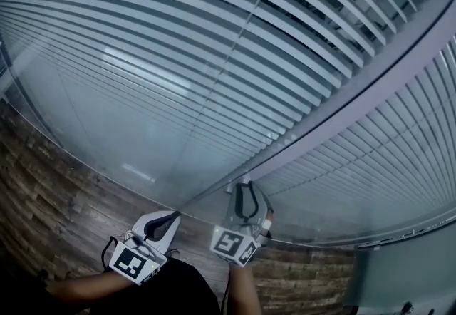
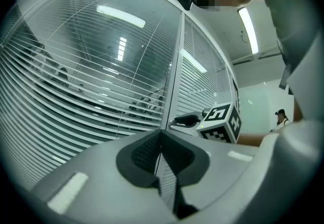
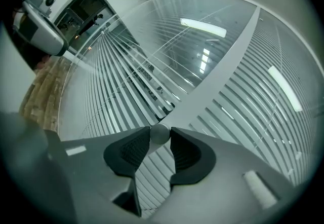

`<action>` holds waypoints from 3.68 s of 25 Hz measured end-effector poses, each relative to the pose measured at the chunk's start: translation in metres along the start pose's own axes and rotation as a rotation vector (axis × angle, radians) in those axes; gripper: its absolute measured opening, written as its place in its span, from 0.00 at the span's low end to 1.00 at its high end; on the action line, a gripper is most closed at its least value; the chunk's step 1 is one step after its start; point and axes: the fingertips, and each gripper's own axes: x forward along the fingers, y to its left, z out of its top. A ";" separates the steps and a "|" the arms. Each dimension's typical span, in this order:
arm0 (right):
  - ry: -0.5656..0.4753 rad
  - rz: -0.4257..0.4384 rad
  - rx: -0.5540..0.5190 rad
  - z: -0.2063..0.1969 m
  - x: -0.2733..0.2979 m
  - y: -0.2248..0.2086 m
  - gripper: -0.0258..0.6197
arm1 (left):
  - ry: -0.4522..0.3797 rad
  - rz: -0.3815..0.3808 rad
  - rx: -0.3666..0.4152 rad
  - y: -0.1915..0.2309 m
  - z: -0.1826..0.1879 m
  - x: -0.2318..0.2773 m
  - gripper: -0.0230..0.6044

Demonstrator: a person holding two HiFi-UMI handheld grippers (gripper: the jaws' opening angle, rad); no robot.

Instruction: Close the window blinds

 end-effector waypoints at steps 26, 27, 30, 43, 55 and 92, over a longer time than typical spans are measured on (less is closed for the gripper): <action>0.003 0.064 -0.364 -0.002 0.000 0.006 0.24 | 0.007 -0.004 -0.045 -0.002 -0.005 -0.009 0.03; -0.006 0.068 -0.315 -0.002 0.000 0.006 0.25 | 0.004 -0.004 -0.045 -0.002 -0.005 -0.010 0.03; -0.038 0.080 -0.071 -0.002 -0.003 0.007 0.30 | 0.001 0.002 -0.049 -0.001 -0.007 -0.011 0.03; -0.073 -0.024 0.577 0.006 -0.009 -0.018 0.29 | 0.002 0.023 -0.056 -0.004 0.000 -0.020 0.03; -0.056 -0.019 0.567 0.003 0.002 -0.024 0.25 | -0.003 0.051 -0.072 0.002 0.006 -0.021 0.03; -0.053 -0.019 0.791 0.007 -0.003 -0.023 0.24 | 0.008 0.084 -0.089 -0.011 0.001 -0.033 0.03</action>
